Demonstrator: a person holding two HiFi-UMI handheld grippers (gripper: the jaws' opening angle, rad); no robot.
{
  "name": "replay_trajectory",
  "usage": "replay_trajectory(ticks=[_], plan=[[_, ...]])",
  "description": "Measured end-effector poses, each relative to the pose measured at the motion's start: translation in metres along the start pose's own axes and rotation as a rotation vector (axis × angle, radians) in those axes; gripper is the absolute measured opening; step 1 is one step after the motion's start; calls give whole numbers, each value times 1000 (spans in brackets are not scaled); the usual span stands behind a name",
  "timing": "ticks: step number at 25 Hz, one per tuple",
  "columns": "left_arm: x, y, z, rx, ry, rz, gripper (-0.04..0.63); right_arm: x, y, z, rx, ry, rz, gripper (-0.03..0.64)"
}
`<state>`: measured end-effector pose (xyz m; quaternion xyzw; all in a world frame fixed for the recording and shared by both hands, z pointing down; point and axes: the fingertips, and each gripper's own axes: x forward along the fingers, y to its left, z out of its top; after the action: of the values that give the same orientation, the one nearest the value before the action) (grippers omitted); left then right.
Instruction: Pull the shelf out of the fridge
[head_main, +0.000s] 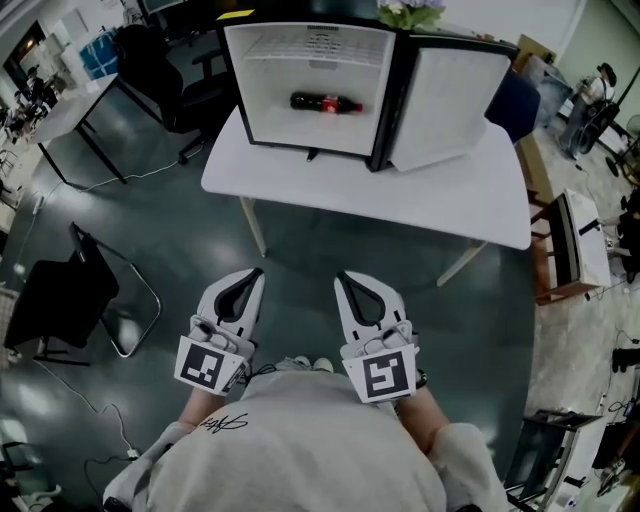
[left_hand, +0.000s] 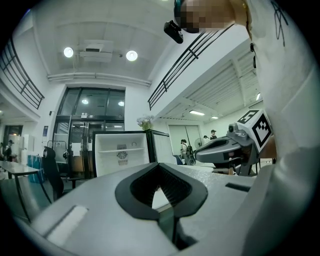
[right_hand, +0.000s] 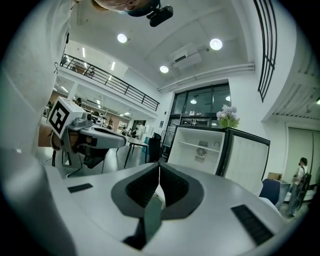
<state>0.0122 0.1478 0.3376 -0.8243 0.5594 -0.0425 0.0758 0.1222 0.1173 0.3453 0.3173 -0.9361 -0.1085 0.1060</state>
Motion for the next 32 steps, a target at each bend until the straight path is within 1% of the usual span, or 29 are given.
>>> replay_trajectory(ticks=[3, 9, 13, 21, 25, 28, 32], plan=[[5, -2, 4, 7, -11, -15, 4, -3, -4, 2, 3, -7, -13, 12], [7, -3, 6, 8, -14, -16, 4, -2, -6, -1, 6, 1, -16, 12], [4, -1, 9, 18, -12, 0, 4, -2, -4, 2, 8, -15, -7, 12], [-6, -1, -2, 13, 29, 30, 5, 0, 1, -3, 18, -14, 33, 12], [-6, 6, -4, 12, 21, 39, 3, 9, 1, -2, 12, -18, 33, 12], [-1, 9, -7, 10, 24, 30, 5, 12, 2, -1, 2, -18, 34, 12], [15, 19, -2, 15, -2, 16, 5, 20, -11, -1, 11, -18, 8, 12]])
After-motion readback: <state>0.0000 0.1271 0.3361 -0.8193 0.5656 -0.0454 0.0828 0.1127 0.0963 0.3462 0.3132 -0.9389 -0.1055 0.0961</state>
